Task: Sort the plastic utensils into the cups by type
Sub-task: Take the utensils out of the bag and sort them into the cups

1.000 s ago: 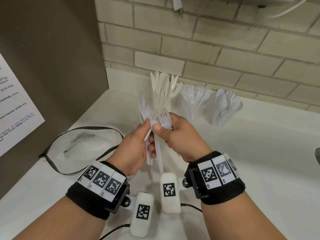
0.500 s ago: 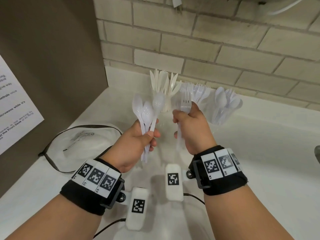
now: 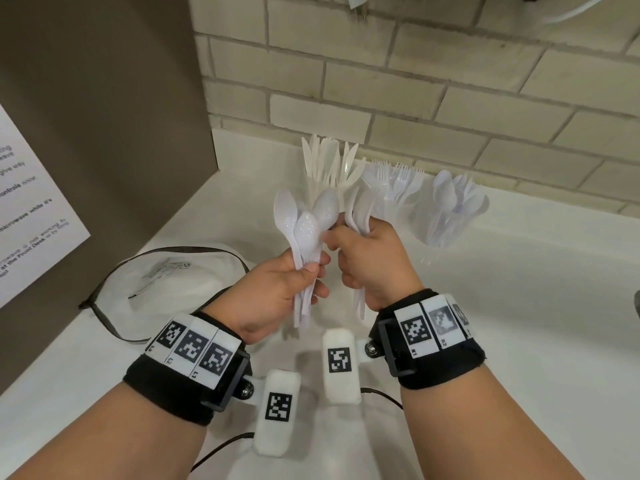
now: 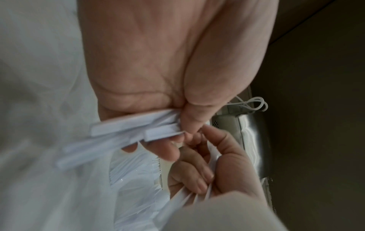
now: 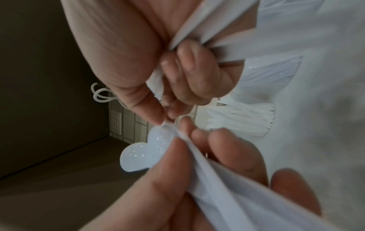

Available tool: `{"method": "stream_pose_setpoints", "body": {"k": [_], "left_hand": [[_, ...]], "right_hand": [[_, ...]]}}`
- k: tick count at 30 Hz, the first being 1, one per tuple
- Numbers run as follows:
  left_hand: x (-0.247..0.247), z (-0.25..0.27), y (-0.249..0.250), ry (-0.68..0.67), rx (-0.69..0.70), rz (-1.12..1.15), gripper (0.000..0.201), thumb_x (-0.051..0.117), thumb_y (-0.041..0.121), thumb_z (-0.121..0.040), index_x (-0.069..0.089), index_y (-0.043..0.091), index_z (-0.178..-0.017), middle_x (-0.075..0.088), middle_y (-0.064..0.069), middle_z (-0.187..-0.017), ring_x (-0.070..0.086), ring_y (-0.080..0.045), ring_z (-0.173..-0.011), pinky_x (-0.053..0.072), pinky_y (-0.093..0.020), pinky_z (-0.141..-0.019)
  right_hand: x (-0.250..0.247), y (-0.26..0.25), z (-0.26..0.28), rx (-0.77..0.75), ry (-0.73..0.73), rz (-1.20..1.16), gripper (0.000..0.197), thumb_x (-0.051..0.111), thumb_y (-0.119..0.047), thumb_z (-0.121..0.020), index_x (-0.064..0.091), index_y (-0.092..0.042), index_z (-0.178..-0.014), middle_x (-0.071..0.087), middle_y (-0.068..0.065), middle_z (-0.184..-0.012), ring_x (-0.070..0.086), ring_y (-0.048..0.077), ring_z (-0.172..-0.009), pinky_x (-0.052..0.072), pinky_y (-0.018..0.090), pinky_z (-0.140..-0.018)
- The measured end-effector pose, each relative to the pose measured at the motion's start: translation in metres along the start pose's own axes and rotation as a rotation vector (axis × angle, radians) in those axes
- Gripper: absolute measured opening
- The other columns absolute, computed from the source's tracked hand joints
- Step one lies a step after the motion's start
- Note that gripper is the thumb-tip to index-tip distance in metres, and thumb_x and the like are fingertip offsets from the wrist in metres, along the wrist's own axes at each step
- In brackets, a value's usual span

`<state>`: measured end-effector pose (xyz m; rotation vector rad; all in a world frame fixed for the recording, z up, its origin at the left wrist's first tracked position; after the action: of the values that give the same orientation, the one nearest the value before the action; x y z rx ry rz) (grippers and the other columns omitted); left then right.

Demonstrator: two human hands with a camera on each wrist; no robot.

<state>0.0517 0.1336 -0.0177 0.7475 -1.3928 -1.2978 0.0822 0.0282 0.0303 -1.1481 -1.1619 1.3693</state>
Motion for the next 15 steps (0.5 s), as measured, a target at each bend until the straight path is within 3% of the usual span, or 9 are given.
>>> {"method": "stream_pose_setpoints", "body": {"k": [4, 7, 10, 15], "left_hand": [[0.004, 0.002, 0.005, -0.035, -0.013, 0.014, 0.015, 0.044, 0.008, -0.097, 0.055, 0.010, -0.107, 0.067, -0.004, -0.090, 0.064, -0.019, -0.069, 0.053, -0.034, -0.070], [0.001, 0.002, 0.007, -0.026, -0.007, -0.212, 0.015, 0.045, 0.009, -0.099, 0.053, 0.013, -0.110, 0.068, -0.003, -0.091, 0.065, -0.019, -0.069, 0.054, -0.034, -0.068], [0.005, 0.003, 0.007, -0.052, -0.016, -0.248, 0.021, 0.045, 0.009, -0.099, 0.053, 0.015, -0.117, 0.070, -0.004, -0.090, 0.069, -0.021, -0.074, 0.056, -0.035, -0.071], [0.009, 0.007, 0.004, -0.082, -0.045, 0.087, 0.032, 0.049, 0.016, -0.093, 0.056, 0.008, -0.123, 0.067, -0.004, -0.084, 0.067, -0.018, -0.075, 0.056, -0.031, -0.069]], "right_hand": [[-0.006, 0.000, 0.001, 0.014, 0.045, -0.051, 0.010, 0.061, -0.020, -0.087, 0.062, -0.018, -0.078, 0.049, 0.000, -0.066, 0.034, 0.007, -0.036, 0.024, 0.019, -0.038], [-0.006, -0.005, 0.004, -0.012, 0.040, -0.081, 0.010, 0.067, -0.033, -0.085, 0.066, -0.023, -0.084, 0.056, -0.007, -0.066, 0.041, 0.002, -0.036, 0.026, 0.019, -0.038], [-0.003, -0.009, 0.001, -0.086, 0.010, 0.017, 0.016, 0.069, -0.023, -0.087, 0.065, -0.009, -0.094, 0.058, -0.011, -0.055, 0.049, 0.000, -0.038, 0.033, 0.012, -0.036], [-0.004, -0.004, -0.002, -0.040, -0.072, -0.056, 0.007, 0.057, -0.008, -0.094, 0.059, -0.002, -0.098, 0.055, -0.005, -0.052, 0.048, 0.002, -0.037, 0.030, 0.018, -0.036]]}}
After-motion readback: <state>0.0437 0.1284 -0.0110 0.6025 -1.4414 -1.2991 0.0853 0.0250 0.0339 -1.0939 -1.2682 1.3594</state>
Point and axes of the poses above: each hand's wrist, its own z-axis away from the middle knuckle, its own x-axis out of the palm, y = z × x, the point moved 9 cm from there along -z, towards the middle knuckle
